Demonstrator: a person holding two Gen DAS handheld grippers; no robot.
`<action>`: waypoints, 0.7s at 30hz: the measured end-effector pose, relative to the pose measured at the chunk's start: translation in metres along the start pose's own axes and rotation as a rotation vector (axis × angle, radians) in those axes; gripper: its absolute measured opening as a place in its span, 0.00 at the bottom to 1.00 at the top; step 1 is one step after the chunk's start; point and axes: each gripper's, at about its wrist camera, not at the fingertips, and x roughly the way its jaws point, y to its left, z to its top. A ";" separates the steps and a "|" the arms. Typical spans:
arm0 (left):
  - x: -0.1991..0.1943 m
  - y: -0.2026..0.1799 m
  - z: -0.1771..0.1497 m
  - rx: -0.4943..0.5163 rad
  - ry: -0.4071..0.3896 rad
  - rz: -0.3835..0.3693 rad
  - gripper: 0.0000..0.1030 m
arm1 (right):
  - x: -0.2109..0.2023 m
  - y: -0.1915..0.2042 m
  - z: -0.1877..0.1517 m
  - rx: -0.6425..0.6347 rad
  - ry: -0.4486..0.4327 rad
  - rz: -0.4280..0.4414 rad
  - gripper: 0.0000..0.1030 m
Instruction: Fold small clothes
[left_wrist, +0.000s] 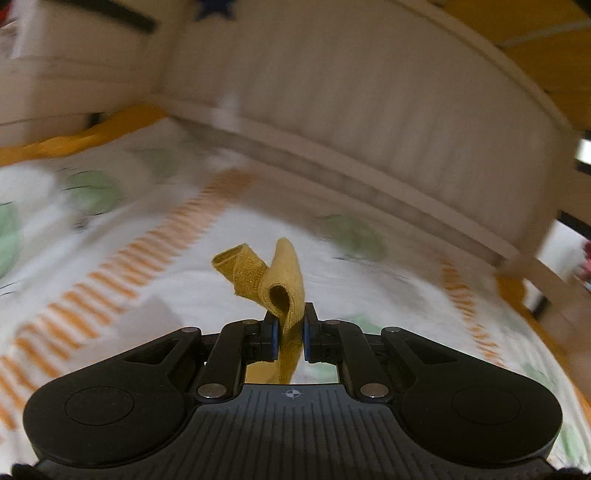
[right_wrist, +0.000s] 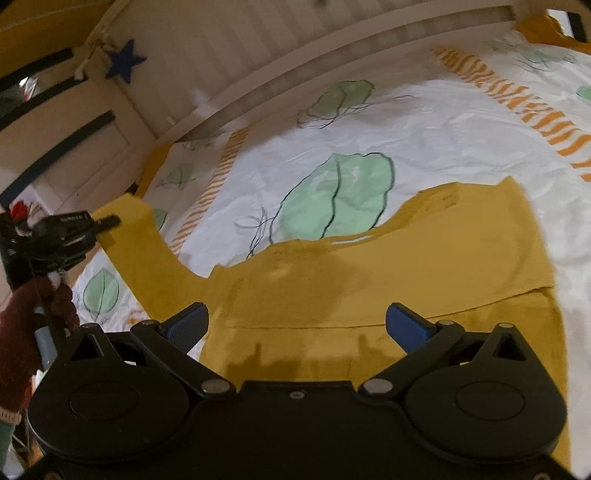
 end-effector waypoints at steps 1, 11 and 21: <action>0.001 -0.015 -0.003 0.025 0.004 -0.020 0.11 | -0.003 -0.004 0.002 0.014 -0.005 -0.005 1.00; 0.055 -0.122 -0.077 0.133 0.119 -0.128 0.11 | -0.034 -0.039 0.023 0.121 -0.077 -0.052 1.00; 0.081 -0.168 -0.139 0.170 0.273 -0.263 0.28 | -0.049 -0.064 0.036 0.202 -0.126 -0.079 1.00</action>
